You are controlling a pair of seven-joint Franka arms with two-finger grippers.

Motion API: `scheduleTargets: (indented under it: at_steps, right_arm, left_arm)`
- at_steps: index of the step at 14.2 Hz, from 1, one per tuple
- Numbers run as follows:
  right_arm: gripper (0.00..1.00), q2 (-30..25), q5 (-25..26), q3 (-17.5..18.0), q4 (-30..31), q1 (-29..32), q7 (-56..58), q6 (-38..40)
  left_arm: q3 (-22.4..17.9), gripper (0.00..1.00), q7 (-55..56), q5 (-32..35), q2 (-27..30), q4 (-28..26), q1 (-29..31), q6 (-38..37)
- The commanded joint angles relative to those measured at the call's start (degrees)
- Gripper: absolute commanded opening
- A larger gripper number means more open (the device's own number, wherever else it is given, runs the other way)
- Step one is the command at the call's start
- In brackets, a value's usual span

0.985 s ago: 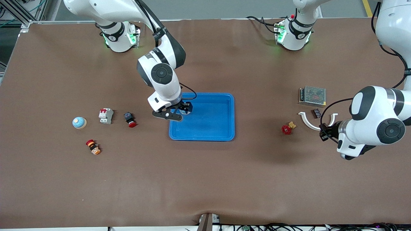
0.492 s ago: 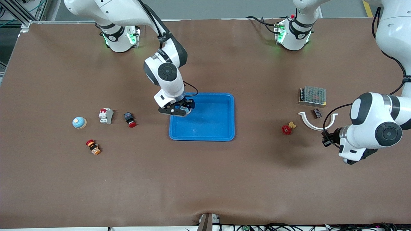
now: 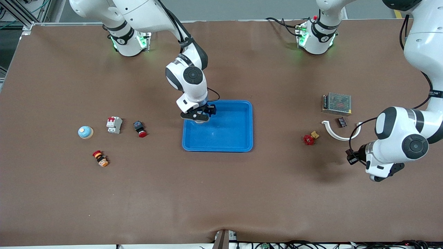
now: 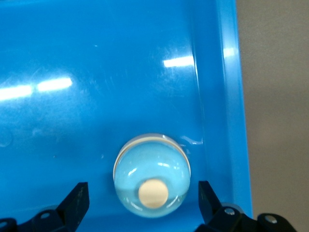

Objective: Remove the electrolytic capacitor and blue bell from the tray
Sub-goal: 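Carry the capacitor toward the arch while the right gripper reaches the second bell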

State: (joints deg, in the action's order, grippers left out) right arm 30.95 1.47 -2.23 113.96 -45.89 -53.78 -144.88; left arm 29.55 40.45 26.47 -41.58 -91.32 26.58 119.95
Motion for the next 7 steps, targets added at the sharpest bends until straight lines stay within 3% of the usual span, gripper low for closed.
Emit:
scheduleTargets:
  at_steps: [1, 7]
  right_arm:
    - [1.00, 0.6, 1.6, -0.6, 0.3, -0.3, -1.5, -1.6]
    - [1.00, 0.9, 1.7, -0.7, 0.3, 0.2, -1.5, -2.6]
  left_arm:
    - [-0.1, 0.00, 0.1, 1.8, 0.9, -3.3, 0.9, 2.7]
    - [-0.1, 0.00, 3.6, 1.8, 1.1, -6.1, 1.7, 2.8]
